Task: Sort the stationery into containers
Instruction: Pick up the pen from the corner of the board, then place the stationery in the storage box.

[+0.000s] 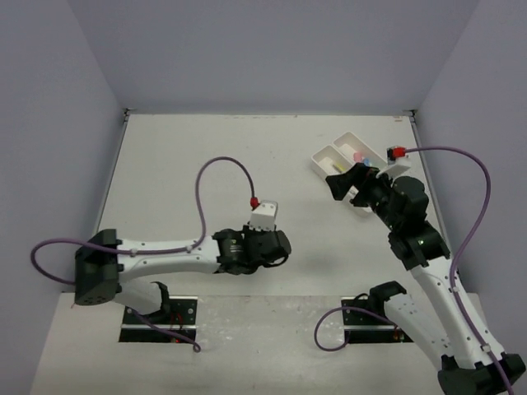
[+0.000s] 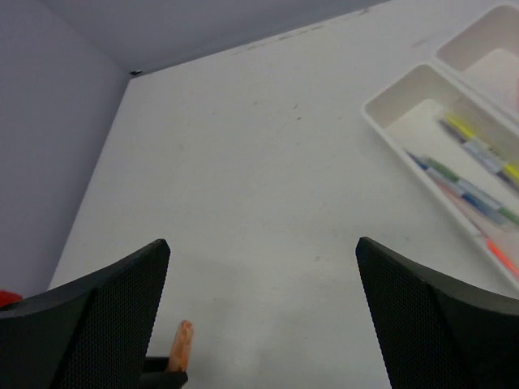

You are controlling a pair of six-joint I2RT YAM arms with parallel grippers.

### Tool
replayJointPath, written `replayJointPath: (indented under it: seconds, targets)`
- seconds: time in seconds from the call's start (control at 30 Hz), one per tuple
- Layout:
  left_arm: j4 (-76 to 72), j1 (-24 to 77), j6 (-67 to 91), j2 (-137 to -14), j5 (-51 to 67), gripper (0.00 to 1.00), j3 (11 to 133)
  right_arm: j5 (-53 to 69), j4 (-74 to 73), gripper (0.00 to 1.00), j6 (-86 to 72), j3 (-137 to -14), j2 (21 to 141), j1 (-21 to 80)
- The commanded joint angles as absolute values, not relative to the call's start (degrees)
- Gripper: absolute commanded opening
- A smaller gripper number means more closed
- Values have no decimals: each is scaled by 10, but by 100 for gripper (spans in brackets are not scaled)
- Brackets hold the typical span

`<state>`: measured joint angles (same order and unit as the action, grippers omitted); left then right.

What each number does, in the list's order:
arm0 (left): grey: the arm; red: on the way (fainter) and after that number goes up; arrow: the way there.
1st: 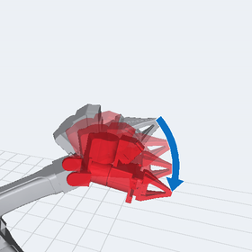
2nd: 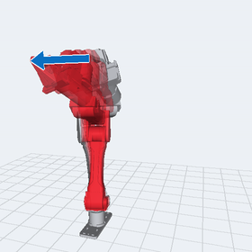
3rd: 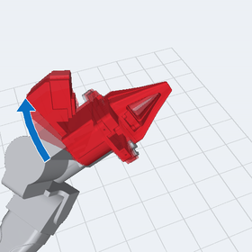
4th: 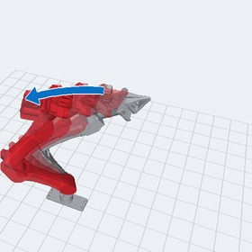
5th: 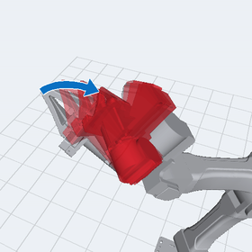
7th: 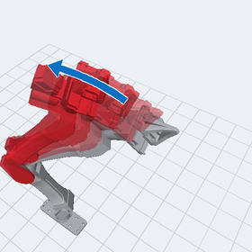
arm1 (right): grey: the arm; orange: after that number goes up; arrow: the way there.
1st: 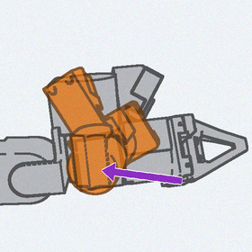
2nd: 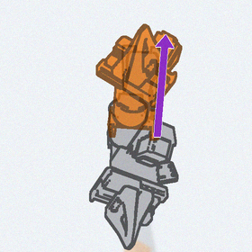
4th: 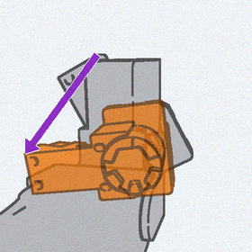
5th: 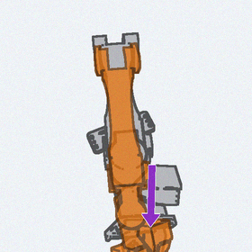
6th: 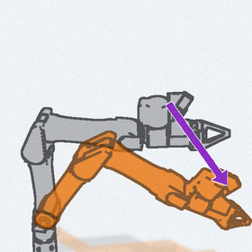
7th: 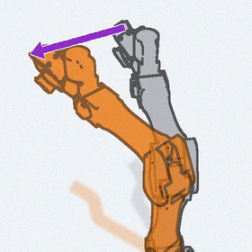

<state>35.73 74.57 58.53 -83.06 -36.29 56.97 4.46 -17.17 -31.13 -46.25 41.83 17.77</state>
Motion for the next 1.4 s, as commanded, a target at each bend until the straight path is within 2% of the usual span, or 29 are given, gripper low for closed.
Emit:
replayJointPath:
  seconds: [0.0,0.07,0.17,0.3,0.43,0.5,0.57,0.7,0.9,1.0,1.07,1.1,1.13,1.17,1.23,1.37]
  targets:
    - [194,715,471,-663,-431,0,507,238,-13,99,-439,-423,459,200]
    - [84,708,386,-599,-420,0,455,231,30,99,-465,-424,487,238]
    - [25,701,334,-544,-411,0,424,221,72,99,-495,-425,506,274]
    - [-40,695,278,-524,-395,0,408,193,82,92,-503,-442,536,324]
    - [-71,690,254,-537,-364,0,408,163,83,76,-486,-465,567,366]
    - [-70,690,253,-543,-358,0,411,156,76,72,-479,-473,576,383]
    - [-70,690,256,-549,-353,0,414,142,66,61,-467,-486,597,408]
    - [-73,690,258,-547,-347,0,410,140,75,55,-466,-485,614,428]
    - [-68,690,257,-544,-343,0,412,145,90,37,-468,-480,627,446]
    - [-61,690,257,-547,-340,0,416,151,93,22,-464,-485,639,453]
    - [-58,689,257,-550,-339,12,419,155,92,8,-459,-490,645,455]
    - [-55,689,257,-550,-340,14,419,154,92,7,-457,-490,646,455]
    - [-51,690,254,-549,-342,43,419,148,91,4,-453,-489,645,455]
    - [-48,690,254,-549,-342,65,420,147,90,1,-450,-488,644,455]
    - [-35,690,257,-549,-348,98,422,126,86,0,-436,-484,638,455]
    - [31,690,281,-558,-359,100,437,69,58,0,-405,-491,635,453]
